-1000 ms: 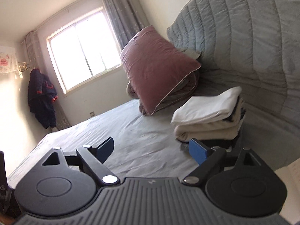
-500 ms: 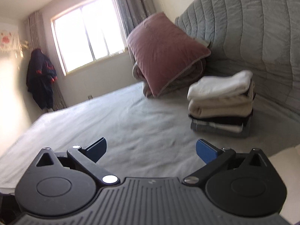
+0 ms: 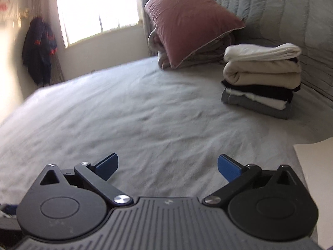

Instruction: Fold clothes

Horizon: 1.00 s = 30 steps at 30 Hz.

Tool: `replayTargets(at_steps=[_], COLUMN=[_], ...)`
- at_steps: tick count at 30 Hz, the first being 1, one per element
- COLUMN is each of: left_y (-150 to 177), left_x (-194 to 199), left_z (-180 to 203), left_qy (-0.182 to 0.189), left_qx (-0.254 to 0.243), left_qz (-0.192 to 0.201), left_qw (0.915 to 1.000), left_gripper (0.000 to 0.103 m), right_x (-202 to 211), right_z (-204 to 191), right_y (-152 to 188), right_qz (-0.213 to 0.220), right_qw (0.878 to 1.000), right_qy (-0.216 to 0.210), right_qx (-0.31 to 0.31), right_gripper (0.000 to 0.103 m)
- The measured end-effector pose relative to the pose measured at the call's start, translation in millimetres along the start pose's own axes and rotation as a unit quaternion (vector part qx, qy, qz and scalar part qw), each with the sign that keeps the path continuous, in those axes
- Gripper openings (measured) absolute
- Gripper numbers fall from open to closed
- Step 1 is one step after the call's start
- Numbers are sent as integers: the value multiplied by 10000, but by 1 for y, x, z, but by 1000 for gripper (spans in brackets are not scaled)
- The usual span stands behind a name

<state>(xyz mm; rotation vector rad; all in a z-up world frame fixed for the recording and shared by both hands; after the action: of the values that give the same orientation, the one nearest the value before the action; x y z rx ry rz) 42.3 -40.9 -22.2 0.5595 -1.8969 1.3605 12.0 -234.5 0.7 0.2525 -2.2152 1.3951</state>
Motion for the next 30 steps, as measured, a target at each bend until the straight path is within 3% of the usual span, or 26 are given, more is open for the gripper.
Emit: replayTargets(at_steps=[3, 10, 14, 23, 30], left_y=[4, 12, 18, 31, 32], left_x=[-16, -24, -27, -35, -37], left_z=[-5, -26, -28, -31, -29], left_qy=[-150, -630, -659, -720, -736], left_qx=[-146, 314, 340, 396, 400], left_qz=[-176, 346, 526, 922, 933], left_qw=[9996, 9969, 9959, 9923, 9921], left_gripper=[102, 102, 102, 103, 103], right_x=[-10, -27, -39, -46, -47], right_z=[-5, -18, -26, -33, -30], right_y=[12, 38, 52, 75, 75], right_qz=[-25, -425, -802, -453, -368], right_qw=[9998, 9975, 9944, 9923, 9928], right_qy=[133, 22, 106, 328, 291], right_qx=[146, 568, 683, 1106, 1100], right_gripper=[103, 103, 103, 103, 103])
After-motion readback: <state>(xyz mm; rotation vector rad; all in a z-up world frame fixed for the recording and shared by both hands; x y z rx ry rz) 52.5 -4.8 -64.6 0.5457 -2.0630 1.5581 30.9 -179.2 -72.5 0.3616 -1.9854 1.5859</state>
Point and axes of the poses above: each gripper's, at about its wrist camera, not at the fingertips, and x roughly against the way its jaws point, z to its right, y to its underside, the point moved 1 cm from there along -x, roughly the way its jaws point, and after that the axes turned 14 degrees about -x, right-handed, at the moved point
